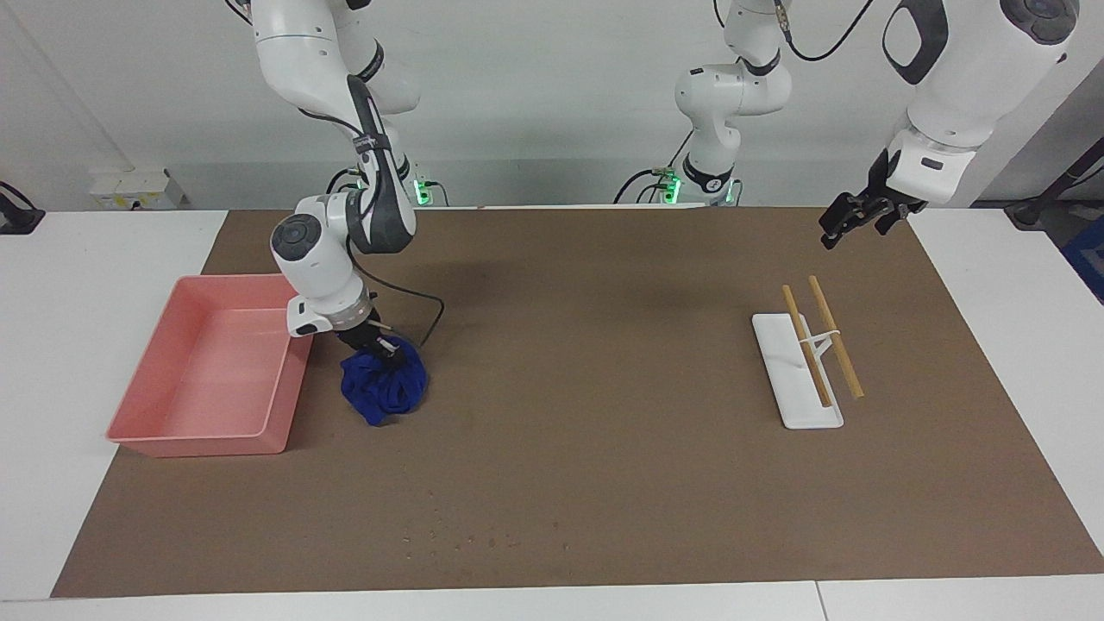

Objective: Wipe water with towel using both arms
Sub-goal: 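Wipe the towel across the water droplets with the right gripper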

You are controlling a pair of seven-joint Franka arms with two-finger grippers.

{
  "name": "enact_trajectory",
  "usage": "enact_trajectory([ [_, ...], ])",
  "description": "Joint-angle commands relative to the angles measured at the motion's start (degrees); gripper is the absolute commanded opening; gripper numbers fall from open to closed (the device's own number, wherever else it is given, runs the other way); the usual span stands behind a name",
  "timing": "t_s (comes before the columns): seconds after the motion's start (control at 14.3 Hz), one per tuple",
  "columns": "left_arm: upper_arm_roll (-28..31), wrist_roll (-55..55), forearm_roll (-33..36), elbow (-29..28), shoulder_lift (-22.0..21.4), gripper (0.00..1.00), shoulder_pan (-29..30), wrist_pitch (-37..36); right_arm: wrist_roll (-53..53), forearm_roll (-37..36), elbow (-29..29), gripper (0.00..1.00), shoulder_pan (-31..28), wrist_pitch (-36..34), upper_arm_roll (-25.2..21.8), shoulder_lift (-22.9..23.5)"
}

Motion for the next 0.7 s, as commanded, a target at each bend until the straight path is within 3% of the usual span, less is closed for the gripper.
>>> enact_trajectory([
  [0.0, -0.64, 0.86, 0.71, -0.89, -0.84, 1.00, 0.30, -0.28, -1.33, -1.27, -5.14, 0.00, -0.10, -2.90, 0.48, -3.63],
  [0.14, -0.64, 0.50, 0.62, -0.89, -0.93, 1.00, 0.21, -0.80, -1.41, -1.27, -6.81, 0.00, 0.08, -4.40, 0.57, -5.03],
  [0.28, -0.73, 0.59, 0.62, -2.46, -1.71, 1.00, 0.03, -1.77, -1.59, -1.27, -9.01, 0.00, 1.30, -10.10, 0.57, -7.84],
  [0.63, -0.73, 1.29, 0.62, -2.30, -1.90, 1.00, 0.12, -0.37, -3.95, -1.27, -8.40, 0.00, 1.66, -18.82, 0.48, -12.76],
])
